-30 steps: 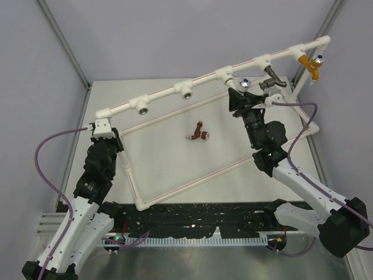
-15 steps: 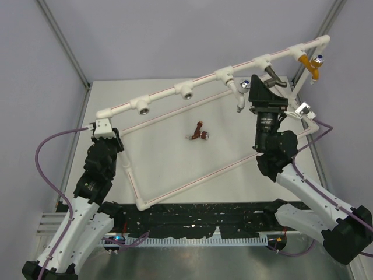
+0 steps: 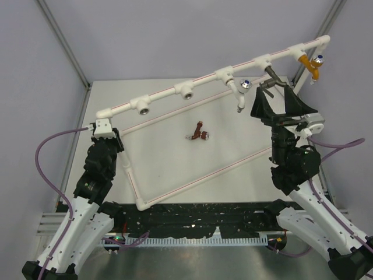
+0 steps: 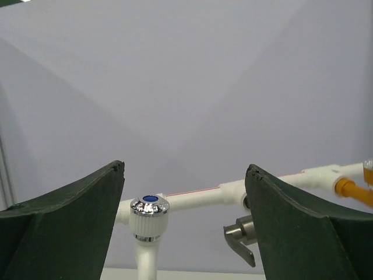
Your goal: Install the water faucets
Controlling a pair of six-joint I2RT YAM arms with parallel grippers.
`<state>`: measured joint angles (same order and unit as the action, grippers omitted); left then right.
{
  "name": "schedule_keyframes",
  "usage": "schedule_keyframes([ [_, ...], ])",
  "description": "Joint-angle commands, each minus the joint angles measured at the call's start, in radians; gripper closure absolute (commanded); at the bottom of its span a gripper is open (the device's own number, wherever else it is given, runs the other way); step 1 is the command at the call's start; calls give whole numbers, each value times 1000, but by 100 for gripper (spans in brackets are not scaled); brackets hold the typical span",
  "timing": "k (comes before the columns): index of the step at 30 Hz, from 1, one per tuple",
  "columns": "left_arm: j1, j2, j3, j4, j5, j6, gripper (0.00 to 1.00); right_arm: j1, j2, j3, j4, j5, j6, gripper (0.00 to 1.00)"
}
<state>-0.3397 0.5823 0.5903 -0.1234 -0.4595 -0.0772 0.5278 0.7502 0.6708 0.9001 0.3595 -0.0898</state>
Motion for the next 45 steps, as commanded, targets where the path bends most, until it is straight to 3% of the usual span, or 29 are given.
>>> schedule_keyframes([
  [1,-9,16,19,-41,42,73,100,-3,1,78,-122,-203,-295,13],
  [9,-9,13,19,-44,35,73,100,-3,115,168,-145,-271,-205,28],
  [12,-9,11,20,-44,38,73,100,-3,156,173,-126,-173,-173,36],
  [20,-9,8,19,-42,33,73,100,-34,175,141,-148,31,-82,73],
  [24,-7,10,19,-42,35,73,100,-84,155,110,-203,78,65,80],
  [30,-9,10,19,-44,38,73,100,-161,144,98,-319,30,280,78],
  [33,-9,10,19,-44,35,73,100,-164,120,61,-244,-14,215,68],
  [34,-9,10,17,-44,35,73,100,-163,103,61,-231,-45,191,59],
  [38,-9,11,17,-42,38,73,100,-163,46,96,-225,-142,99,41],
  [45,-9,10,17,-42,39,73,100,-163,44,180,-295,-318,-11,28],
])
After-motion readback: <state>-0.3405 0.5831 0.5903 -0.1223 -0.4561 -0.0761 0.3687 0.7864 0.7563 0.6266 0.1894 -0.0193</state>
